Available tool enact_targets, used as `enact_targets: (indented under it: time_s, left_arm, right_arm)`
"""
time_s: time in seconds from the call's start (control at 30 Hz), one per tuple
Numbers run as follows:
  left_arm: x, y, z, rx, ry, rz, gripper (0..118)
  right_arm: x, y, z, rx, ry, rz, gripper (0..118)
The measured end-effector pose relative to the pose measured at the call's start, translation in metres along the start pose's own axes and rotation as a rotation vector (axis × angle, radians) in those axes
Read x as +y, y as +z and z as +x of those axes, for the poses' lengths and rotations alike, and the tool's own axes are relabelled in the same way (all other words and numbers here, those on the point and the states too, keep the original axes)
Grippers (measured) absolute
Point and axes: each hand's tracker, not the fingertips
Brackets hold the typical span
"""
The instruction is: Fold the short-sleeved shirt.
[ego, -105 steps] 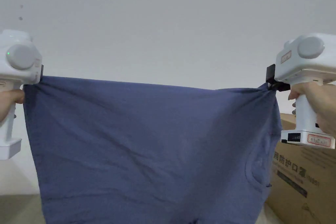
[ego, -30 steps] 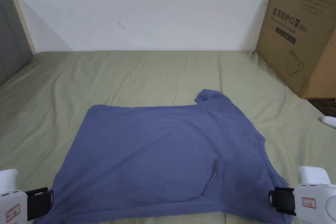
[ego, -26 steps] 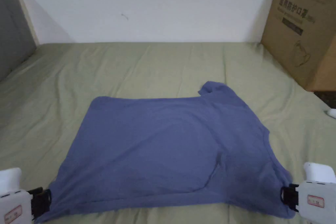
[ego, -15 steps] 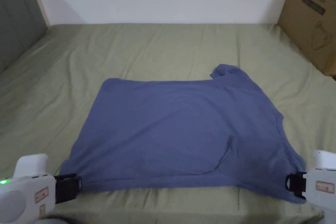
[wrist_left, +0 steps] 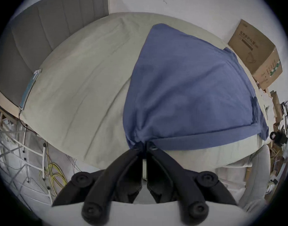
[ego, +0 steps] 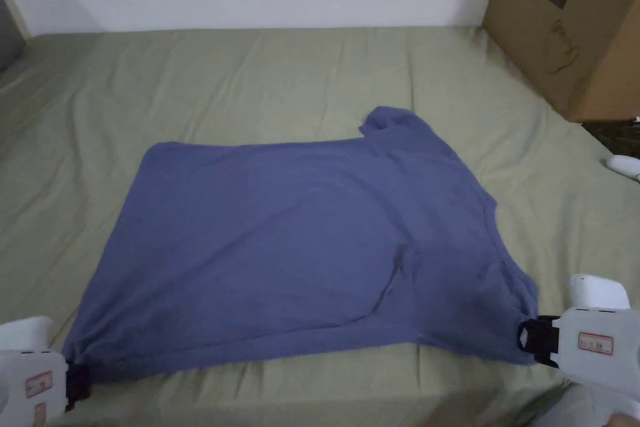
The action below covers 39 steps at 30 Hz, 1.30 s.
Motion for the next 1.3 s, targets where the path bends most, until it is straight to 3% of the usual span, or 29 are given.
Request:
enact_targets:
  time_s: [0.03, 0.1, 0.2, 0.23, 0.27, 0.3, 0.4, 0.5, 0.73, 0.9, 1.13, 1.17, 1.27, 1.3]
  left_arm:
    - [0.001, 0.003, 0.003, 0.009, -0.008, 0.01, 2]
    - [0.003, 0.008, 0.004, 0.008, -0.013, 0.007, 2]
    - [0.004, 0.015, 0.008, 0.007, -0.014, 0.016, 2]
    - [0.006, 0.014, 0.005, 0.007, -0.012, 0.017, 2]
    - [0.006, 0.015, 0.005, 0.005, -0.009, 0.019, 2]
    - [0.006, 0.016, 0.006, 0.004, -0.008, 0.02, 2]
    - [0.006, 0.015, 0.004, 0.006, -0.009, 0.013, 2]
    - [0.006, 0.019, 0.004, 0.007, -0.006, 0.002, 2]
    - [0.044, 0.046, 0.01, 0.003, 0.017, 0.061, 2]
    - [0.106, 0.03, 0.018, 0.024, -0.004, 0.087, 2]
    - [0.173, -0.039, 0.047, 0.091, -0.096, 0.014, 4]
    - [0.176, -0.046, 0.048, 0.085, -0.095, 0.015, 9]
    - [0.18, -0.057, 0.045, 0.099, -0.062, -0.018, 86]
    - [0.179, -0.057, 0.043, 0.106, -0.057, -0.031, 104]
  right_arm:
    - [0.001, 0.0, 0.002, -0.018, 0.006, 0.016, 12]
    - [0.007, -0.005, 0.005, -0.042, 0.029, 0.011, 66]
    - [0.01, -0.021, 0.009, -0.018, 0.051, -0.042, 65]
    - [0.011, -0.03, 0.012, -0.034, 0.021, -0.107, 59]
    - [0.011, -0.037, 0.015, -0.032, 0.014, -0.14, 37]
    - [0.01, -0.041, 0.017, -0.021, 0.014, -0.142, 2]
    - [0.012, -0.038, 0.019, -0.03, -0.01, -0.131, 2]
    - [0.015, -0.014, 0.011, -0.031, 0.032, -0.017, 2]
    - [0.06, 0.001, -0.001, -0.002, 0.063, 0.021, 2]
    - [0.121, -0.032, -0.003, 0.012, 0.049, 0.021, 2]
    - [0.175, -0.104, -0.016, -0.043, 0.072, -0.049, 3]
    - [0.178, -0.112, -0.016, -0.046, 0.067, -0.059, 8]
    - [0.18, -0.12, -0.018, -0.079, 0.085, -0.068, 80]
    - [0.179, -0.118, -0.019, -0.099, 0.093, -0.066, 84]
